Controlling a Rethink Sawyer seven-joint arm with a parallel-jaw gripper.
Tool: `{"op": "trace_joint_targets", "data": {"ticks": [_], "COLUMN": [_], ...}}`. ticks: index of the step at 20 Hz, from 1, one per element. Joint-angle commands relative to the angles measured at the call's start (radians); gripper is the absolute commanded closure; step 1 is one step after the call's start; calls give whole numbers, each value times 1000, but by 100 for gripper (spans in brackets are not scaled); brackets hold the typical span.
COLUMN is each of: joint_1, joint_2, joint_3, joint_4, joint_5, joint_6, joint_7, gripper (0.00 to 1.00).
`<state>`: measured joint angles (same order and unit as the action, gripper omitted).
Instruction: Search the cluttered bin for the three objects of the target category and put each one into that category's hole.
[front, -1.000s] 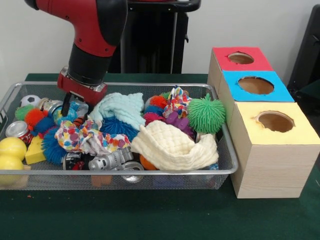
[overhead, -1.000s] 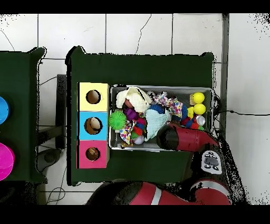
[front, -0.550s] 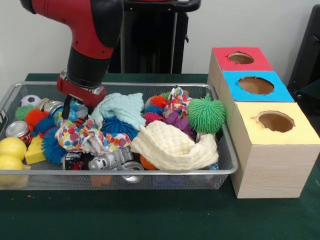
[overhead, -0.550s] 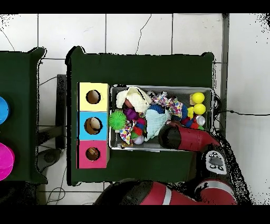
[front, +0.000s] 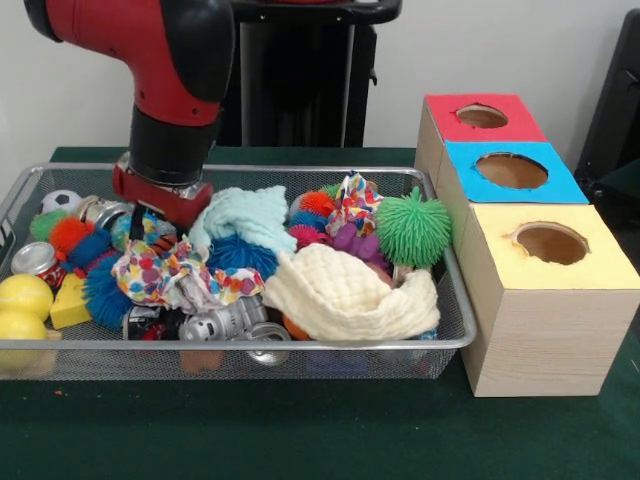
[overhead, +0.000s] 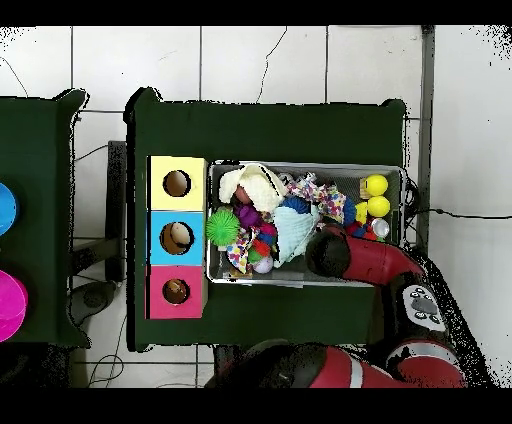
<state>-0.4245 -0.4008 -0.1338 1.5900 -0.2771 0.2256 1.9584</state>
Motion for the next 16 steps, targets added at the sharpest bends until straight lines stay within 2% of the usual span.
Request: {"op": "trace_joint_targets", "data": {"ticks": [1,9,14,15,16], "joint_1": [-30,-66,-67,-76,-77], "joint_2": [71,45,34,35,34], "joint_3": [200,260,259,266,266], "joint_4": [140,197,196,193,191], "joint_5": [65,105,107,92,88], "joint_6": [189,268,286,276,269], "joint_7": [46,30,23,11,10], "gripper": [0,0,0,100,100]}}
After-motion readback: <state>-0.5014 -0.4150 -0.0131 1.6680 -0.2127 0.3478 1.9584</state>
